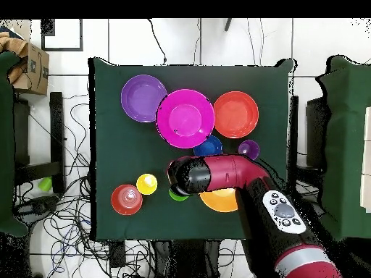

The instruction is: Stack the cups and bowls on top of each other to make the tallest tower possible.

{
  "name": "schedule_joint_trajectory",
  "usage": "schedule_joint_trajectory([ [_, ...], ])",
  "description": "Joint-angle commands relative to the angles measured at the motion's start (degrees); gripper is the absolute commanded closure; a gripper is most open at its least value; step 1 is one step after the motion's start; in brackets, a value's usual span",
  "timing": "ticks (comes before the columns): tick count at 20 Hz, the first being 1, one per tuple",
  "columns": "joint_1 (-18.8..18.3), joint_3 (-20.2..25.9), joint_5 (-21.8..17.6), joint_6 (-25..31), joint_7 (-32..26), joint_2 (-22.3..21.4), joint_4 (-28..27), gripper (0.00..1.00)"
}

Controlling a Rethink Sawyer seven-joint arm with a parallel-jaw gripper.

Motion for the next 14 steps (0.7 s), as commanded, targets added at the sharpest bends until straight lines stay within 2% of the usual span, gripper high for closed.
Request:
schedule_joint_trajectory([
  [1,1.61,-1.95,1.74,-3.80,6.63,2.04,2.95,0.00],
  [8,2.45,-1.83,4.06,-1.86,6.82,-1.62,6.25,0.00],
  [14,1.42,-2.33,3.28,-2.57,4.67,-1.18,7.06,0.00],
])
